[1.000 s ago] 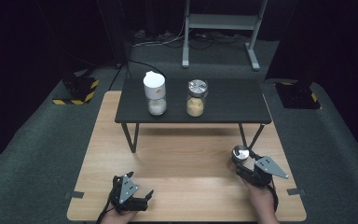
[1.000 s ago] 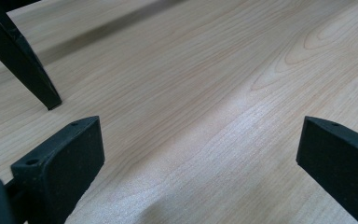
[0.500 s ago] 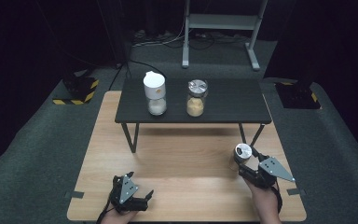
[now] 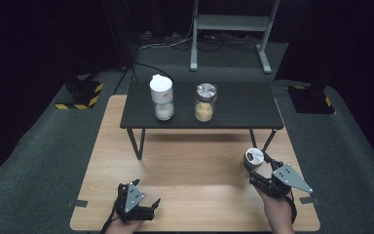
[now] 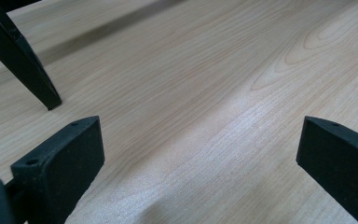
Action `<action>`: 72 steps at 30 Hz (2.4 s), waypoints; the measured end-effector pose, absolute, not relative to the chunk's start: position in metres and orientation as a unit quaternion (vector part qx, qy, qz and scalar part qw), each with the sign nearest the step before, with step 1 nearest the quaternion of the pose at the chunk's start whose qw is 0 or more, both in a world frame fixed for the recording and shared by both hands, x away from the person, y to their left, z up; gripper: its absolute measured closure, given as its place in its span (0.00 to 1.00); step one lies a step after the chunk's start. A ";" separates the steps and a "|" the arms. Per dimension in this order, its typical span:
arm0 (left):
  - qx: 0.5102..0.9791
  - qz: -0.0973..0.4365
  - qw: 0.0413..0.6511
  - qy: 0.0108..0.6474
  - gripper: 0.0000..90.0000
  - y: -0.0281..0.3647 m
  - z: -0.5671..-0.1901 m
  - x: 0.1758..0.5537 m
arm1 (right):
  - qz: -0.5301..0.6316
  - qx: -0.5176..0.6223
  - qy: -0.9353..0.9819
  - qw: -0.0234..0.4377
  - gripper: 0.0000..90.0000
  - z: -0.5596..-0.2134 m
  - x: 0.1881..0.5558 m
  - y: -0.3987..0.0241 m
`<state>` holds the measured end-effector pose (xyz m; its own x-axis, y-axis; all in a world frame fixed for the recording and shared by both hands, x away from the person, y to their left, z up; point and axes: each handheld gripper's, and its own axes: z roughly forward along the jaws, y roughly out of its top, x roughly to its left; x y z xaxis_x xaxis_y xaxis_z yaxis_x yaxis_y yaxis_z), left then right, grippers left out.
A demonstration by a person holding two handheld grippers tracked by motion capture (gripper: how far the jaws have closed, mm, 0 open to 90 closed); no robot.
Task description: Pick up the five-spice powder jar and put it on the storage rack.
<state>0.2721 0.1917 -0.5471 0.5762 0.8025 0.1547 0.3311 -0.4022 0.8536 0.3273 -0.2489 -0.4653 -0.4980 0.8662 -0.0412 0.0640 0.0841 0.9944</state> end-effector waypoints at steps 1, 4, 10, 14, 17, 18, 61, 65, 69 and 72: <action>0.787 0.287 0.411 0.360 0.01 0.192 -0.547 0.272 | 0.575 0.358 0.648 0.349 0.38 -0.464 0.326 -0.248; 0.787 0.286 0.412 0.360 0.01 0.192 -0.547 0.272 | 0.579 0.354 0.646 0.349 0.38 -0.459 0.324 -0.246; 0.787 0.287 0.411 0.360 0.01 0.191 -0.547 0.272 | 0.586 0.346 0.643 0.350 0.38 -0.449 0.320 -0.243; 0.787 0.287 0.411 0.360 0.01 0.191 -0.547 0.272 | 0.588 0.343 0.644 0.350 0.38 -0.444 0.318 -0.241; 0.787 0.287 0.411 0.360 0.01 0.191 -0.547 0.272 | 0.591 0.340 0.643 0.348 0.38 -0.439 0.317 -0.238; 0.787 0.287 0.411 0.360 0.01 0.191 -0.547 0.272 | 0.591 0.339 0.644 0.347 0.38 -0.438 0.317 -0.238; 0.789 0.286 0.412 0.355 0.01 0.191 -0.547 0.272 | 0.616 0.315 0.634 0.346 0.38 -0.387 0.326 -0.218; 0.788 0.285 0.413 0.355 0.01 0.192 -0.547 0.272 | 0.617 0.313 0.632 0.349 0.38 -0.381 0.328 -0.218; 0.788 0.285 0.413 0.355 0.01 0.192 -0.547 0.272 | 0.618 0.309 0.631 0.352 0.38 -0.375 0.329 -0.218; 0.788 0.285 0.413 0.355 0.01 0.192 -0.547 0.272 | 0.620 0.308 0.629 0.354 0.38 -0.372 0.330 -0.218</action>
<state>0.2717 0.1916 -0.5471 0.5844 0.7963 0.1562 0.3246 -0.4058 0.8544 0.3301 -0.2178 -0.3719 -0.5590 0.8268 -0.0632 -0.0512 0.0417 0.9978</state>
